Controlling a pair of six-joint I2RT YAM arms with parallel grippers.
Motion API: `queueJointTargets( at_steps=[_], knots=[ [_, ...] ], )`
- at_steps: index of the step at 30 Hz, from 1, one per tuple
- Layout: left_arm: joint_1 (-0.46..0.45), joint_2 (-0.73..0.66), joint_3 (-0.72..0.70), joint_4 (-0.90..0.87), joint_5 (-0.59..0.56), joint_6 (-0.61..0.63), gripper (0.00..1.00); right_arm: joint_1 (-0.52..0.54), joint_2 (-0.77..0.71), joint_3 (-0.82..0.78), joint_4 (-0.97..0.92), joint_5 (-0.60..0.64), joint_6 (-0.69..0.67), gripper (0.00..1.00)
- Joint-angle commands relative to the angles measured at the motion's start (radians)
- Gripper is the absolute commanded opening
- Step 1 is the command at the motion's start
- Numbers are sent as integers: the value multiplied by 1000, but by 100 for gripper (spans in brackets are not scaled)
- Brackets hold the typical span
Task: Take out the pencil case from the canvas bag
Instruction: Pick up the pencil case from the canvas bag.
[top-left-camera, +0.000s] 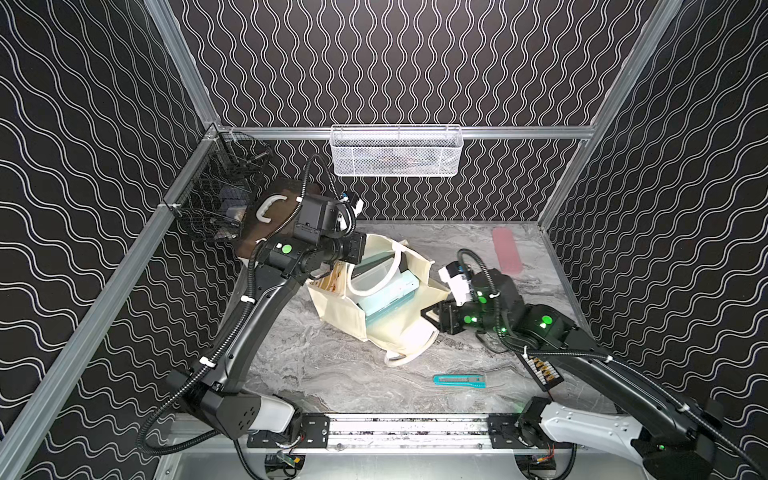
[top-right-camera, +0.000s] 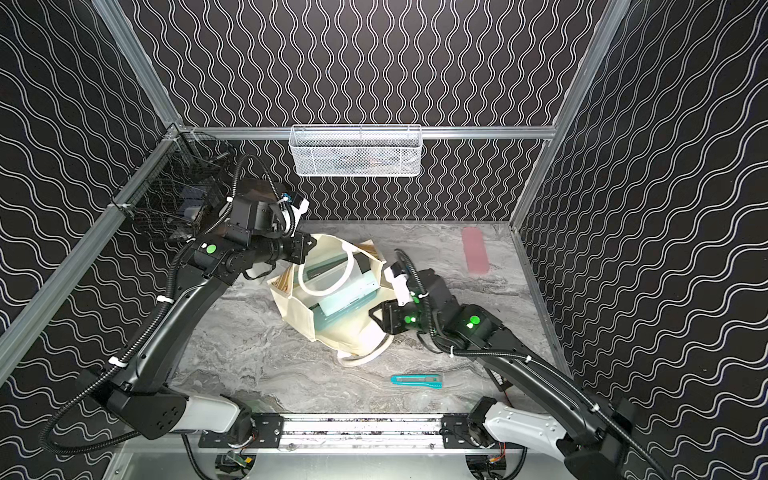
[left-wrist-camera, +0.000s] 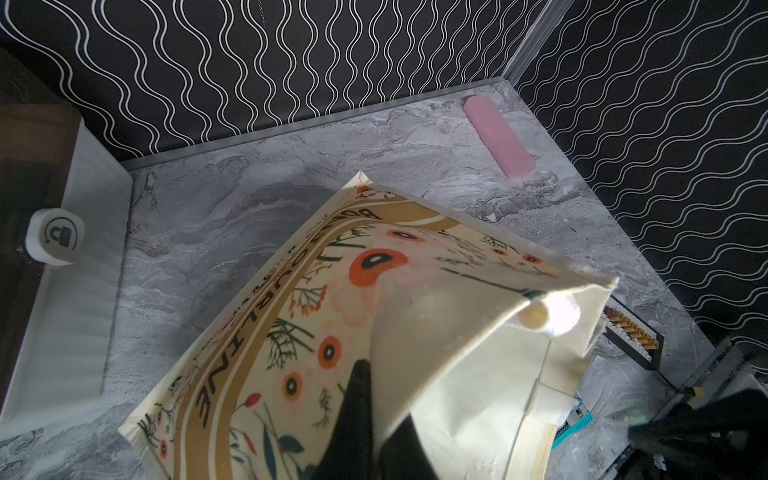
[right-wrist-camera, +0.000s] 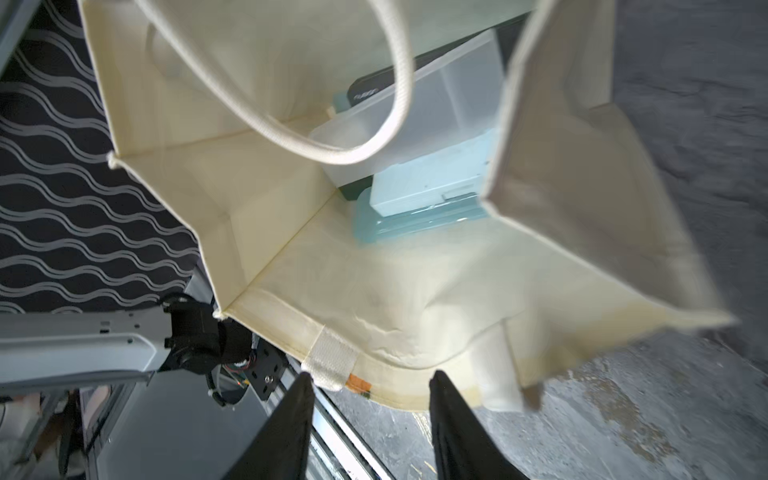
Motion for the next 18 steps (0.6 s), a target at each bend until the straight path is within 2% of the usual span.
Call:
queueJointTargets(
  at_steps=[1, 3, 10, 18],
  knots=[
    [-2, -27, -1, 53, 26, 2, 0, 76, 72, 20, 16, 126, -42, 47],
    [-3, -31, -3, 53, 26, -4, 0, 98, 136, 27, 21, 179, -26, 47],
    [-6, -26, 27, 26, 14, -27, 0, 107, 335, 21, 136, 251, 91, 46],
    [-27, -34, 37, 25, -2, -49, 0, 102, 477, 39, 195, 376, 255, 41]
  ],
)
